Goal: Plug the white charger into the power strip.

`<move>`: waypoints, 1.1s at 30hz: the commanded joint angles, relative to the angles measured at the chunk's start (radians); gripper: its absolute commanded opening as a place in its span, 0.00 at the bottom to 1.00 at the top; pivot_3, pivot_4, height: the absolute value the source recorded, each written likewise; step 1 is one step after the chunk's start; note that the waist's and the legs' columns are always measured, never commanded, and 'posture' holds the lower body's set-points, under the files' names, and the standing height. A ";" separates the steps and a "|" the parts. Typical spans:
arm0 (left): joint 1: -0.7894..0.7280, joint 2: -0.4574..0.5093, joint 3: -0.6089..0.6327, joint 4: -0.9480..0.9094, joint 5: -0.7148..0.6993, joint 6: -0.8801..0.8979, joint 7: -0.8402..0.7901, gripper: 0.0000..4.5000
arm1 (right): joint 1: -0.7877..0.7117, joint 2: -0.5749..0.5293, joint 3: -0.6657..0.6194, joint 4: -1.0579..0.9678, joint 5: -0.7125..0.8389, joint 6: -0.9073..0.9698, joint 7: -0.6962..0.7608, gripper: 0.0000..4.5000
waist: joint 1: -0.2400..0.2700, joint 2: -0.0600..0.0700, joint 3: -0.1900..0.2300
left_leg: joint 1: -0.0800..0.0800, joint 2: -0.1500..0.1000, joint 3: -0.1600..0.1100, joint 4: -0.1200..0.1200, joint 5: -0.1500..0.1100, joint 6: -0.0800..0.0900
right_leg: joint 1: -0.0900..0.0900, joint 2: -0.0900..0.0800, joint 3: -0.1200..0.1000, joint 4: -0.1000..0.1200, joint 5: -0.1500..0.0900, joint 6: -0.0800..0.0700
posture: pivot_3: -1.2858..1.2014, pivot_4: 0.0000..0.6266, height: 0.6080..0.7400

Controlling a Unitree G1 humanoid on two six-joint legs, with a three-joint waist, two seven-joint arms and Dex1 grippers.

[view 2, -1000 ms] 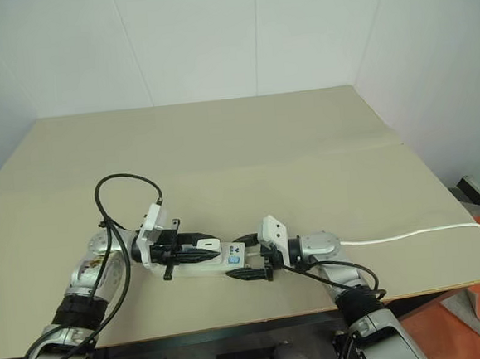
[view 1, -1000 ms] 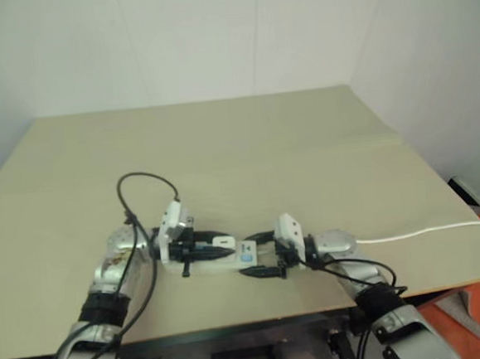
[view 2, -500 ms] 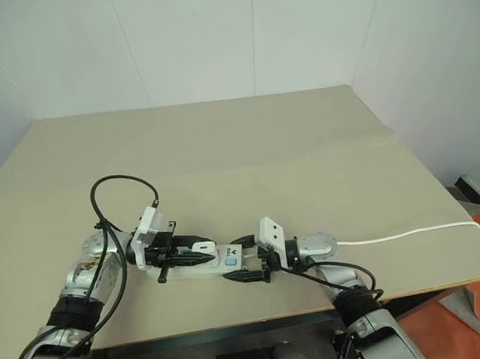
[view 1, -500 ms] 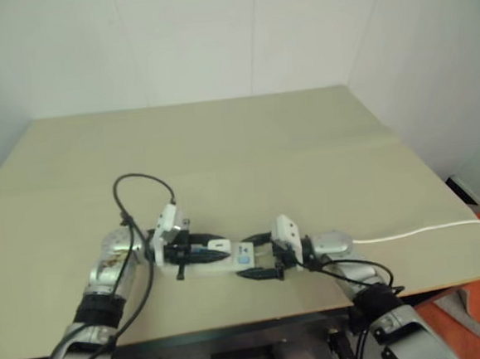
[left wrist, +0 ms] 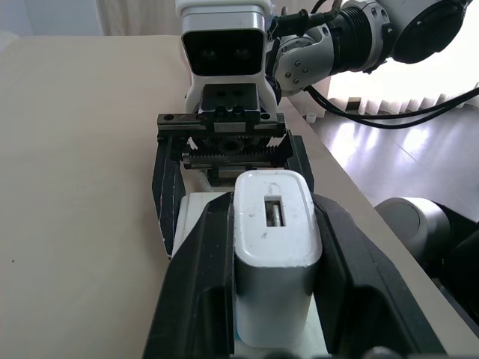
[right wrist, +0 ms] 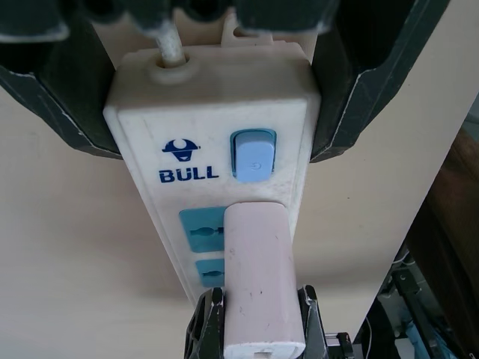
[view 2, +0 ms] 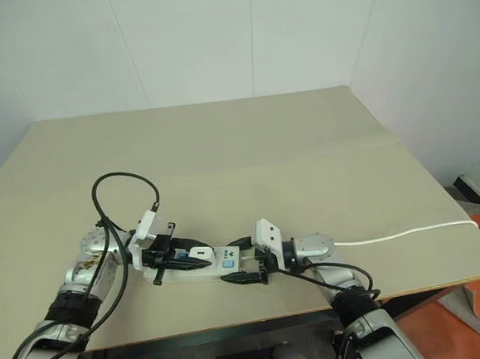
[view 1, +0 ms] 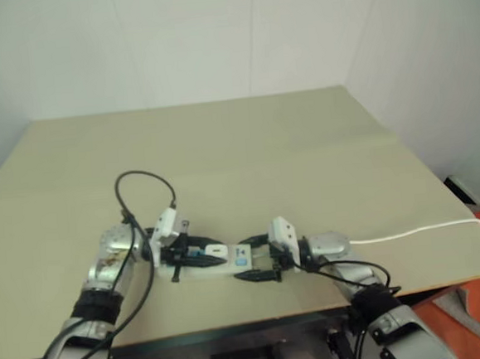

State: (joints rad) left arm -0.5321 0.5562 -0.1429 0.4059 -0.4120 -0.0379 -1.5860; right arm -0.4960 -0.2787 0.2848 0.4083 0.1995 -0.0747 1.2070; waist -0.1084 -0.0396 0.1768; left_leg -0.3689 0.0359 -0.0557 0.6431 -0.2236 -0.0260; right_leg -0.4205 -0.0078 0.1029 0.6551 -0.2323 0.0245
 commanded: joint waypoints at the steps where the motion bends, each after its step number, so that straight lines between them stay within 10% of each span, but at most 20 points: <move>1: 0.032 0.036 -0.013 0.021 0.072 0.020 0.031 0.23 | 0.017 -0.017 0.009 0.017 -0.019 0.018 0.010 0.76 | 0.001 0.000 -0.001 | 0.000 0.000 0.000 0.000 0.000 0.000 | 0.000 0.000 0.000 0.000 0.000 0.000 | 0.52 0.24 1.00; 18: 0.081 0.096 -0.043 -0.069 0.074 0.091 0.028 0.23 | 0.008 -0.018 0.008 0.033 -0.019 0.007 0.007 0.76 | -0.003 0.000 -0.002 | 0.000 0.000 0.000 -0.001 0.000 0.000 | 0.000 0.000 0.000 0.000 0.000 -0.001 | 0.52 0.24 1.00; 28: 0.084 0.085 -0.015 -0.086 0.058 0.084 0.022 0.96 | 0.007 -0.019 0.010 0.035 -0.020 0.001 0.009 0.76 | 0.009 0.001 -0.002 | 0.001 0.000 0.000 -0.001 0.000 0.000 | 0.000 -0.001 0.000 0.000 -0.001 -0.001 | 0.52 0.24 1.00; 33: 0.053 0.094 0.008 -0.100 0.040 0.087 0.006 0.99 | 0.005 -0.019 0.011 0.036 -0.021 -0.001 0.012 0.76 | 0.009 0.001 -0.002 | 0.000 0.000 0.000 -0.001 0.000 0.000 | 0.000 -0.001 0.000 -0.001 -0.001 -0.001 | 0.52 0.24 1.00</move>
State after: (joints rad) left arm -0.4671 0.6413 -0.1511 0.3182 -0.3639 0.0446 -1.5687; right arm -0.5008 -0.2913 0.2828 0.4220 0.2081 -0.0825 1.2181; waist -0.0992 -0.0383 0.1745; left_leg -0.3688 0.0356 -0.0555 0.6423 -0.2236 -0.0260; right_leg -0.4207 -0.0084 0.1028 0.6544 -0.2332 0.0236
